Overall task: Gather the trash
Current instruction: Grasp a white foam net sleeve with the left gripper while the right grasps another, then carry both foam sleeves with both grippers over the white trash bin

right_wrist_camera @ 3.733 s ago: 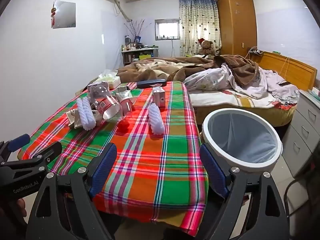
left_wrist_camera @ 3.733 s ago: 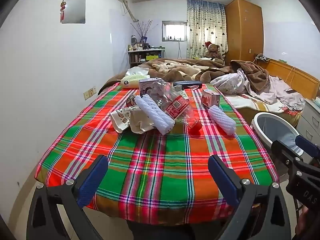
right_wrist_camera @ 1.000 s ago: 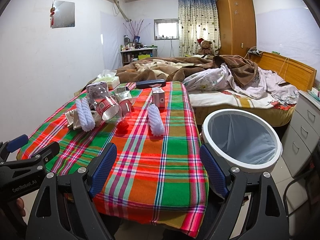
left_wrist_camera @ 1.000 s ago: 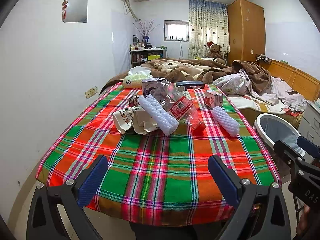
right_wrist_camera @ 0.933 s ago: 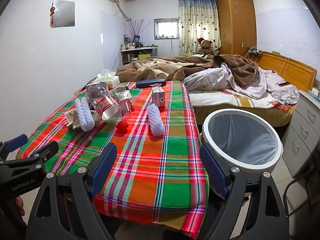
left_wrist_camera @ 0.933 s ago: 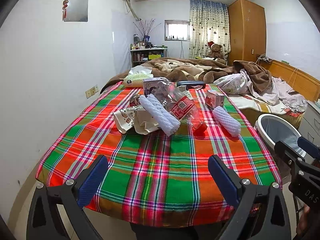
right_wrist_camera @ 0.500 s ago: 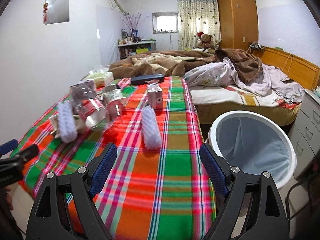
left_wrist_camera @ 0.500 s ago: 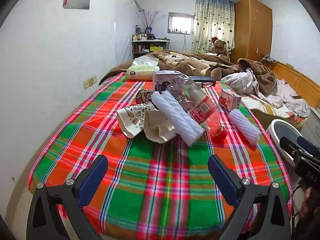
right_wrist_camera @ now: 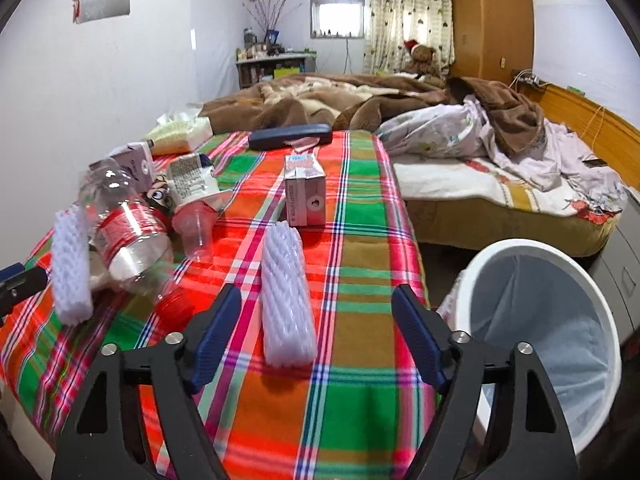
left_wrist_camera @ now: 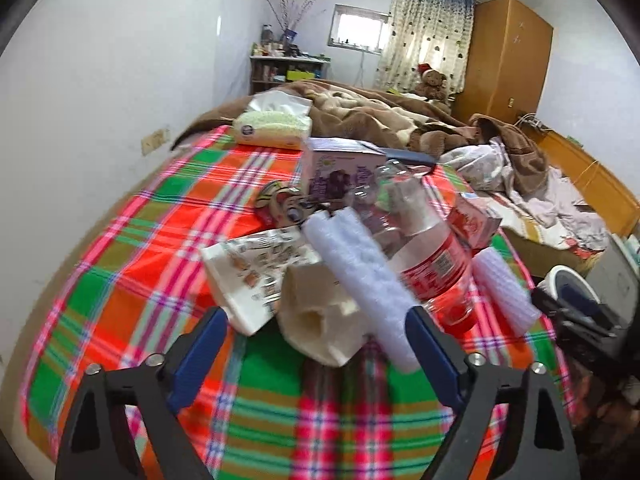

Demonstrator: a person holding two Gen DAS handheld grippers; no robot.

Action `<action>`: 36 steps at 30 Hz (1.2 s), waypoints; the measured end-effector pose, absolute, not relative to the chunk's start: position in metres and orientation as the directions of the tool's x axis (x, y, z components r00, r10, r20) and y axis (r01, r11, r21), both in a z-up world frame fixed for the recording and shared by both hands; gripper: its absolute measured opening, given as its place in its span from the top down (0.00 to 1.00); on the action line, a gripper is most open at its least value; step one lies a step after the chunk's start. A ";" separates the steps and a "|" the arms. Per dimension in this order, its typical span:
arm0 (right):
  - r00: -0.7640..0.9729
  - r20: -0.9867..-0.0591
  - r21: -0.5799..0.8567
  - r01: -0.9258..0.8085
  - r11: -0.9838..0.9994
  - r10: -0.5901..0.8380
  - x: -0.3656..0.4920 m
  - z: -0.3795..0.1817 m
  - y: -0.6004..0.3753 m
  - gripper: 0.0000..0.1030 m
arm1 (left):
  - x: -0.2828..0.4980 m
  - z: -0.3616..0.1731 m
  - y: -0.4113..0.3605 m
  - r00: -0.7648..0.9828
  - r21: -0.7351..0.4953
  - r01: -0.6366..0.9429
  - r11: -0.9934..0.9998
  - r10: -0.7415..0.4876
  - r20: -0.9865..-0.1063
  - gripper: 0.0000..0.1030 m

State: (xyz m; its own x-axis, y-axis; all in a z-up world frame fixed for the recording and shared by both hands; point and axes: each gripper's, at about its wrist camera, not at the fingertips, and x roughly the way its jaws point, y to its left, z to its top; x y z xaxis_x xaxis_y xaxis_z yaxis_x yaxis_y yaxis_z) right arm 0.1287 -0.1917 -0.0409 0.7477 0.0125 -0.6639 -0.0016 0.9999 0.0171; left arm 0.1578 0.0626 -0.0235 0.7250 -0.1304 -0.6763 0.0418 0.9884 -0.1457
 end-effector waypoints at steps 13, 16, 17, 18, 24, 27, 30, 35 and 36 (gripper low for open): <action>0.687 -0.725 0.038 -0.042 0.998 0.056 0.151 -0.050 -0.185 0.46 | 0.191 -0.034 0.036 0.671 -0.182 0.035 0.983 -0.158 -0.724 0.35; 0.678 -0.731 0.049 -0.060 0.997 0.076 0.152 -0.052 -0.183 0.55 | 0.194 -0.036 0.032 0.664 -0.179 0.029 0.983 -0.153 -0.732 0.44; 0.675 -0.734 0.049 -0.062 0.997 0.078 0.155 -0.052 -0.183 0.59 | 0.196 -0.037 0.031 0.662 -0.181 0.027 0.983 -0.154 -0.734 0.49; 0.671 -0.737 0.051 -0.066 0.997 0.082 0.156 -0.052 -0.182 0.60 | 0.197 -0.038 0.031 0.659 -0.185 0.025 0.982 -0.155 -0.736 0.51; 0.667 -0.736 0.084 -0.076 0.994 0.113 0.158 -0.050 -0.184 0.79 | 0.198 -0.040 0.030 0.659 -0.178 0.011 0.984 -0.141 -0.739 0.65; 0.671 -0.730 0.116 -0.065 0.991 0.129 0.156 -0.049 -0.188 0.83 | 0.196 -0.039 0.030 0.665 -0.170 0.007 0.985 -0.131 -0.735 0.69; 0.681 -0.721 0.126 -0.055 0.991 0.129 0.155 -0.047 -0.191 0.86 | 0.191 -0.035 0.029 0.680 -0.161 0.010 0.987 -0.124 -0.723 0.71; 0.700 -0.695 0.170 -0.057 0.984 0.160 0.146 -0.039 -0.197 0.87 | 0.178 -0.026 0.033 0.700 -0.166 0.010 0.986 -0.125 -0.703 0.71; 0.707 -0.690 0.170 -0.055 0.984 0.159 0.143 -0.036 -0.198 0.87 | 0.175 -0.024 0.033 0.706 -0.166 0.011 0.986 -0.125 -0.697 0.72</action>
State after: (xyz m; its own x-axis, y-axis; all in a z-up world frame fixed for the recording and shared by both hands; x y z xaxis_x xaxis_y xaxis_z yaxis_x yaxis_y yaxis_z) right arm 0.1432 -0.1977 -0.0365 0.7066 0.1586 -0.6896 -0.0549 0.9839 0.1699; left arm 0.1746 0.0325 -0.0236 0.7062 -0.1249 -0.6969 0.0108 0.9861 -0.1658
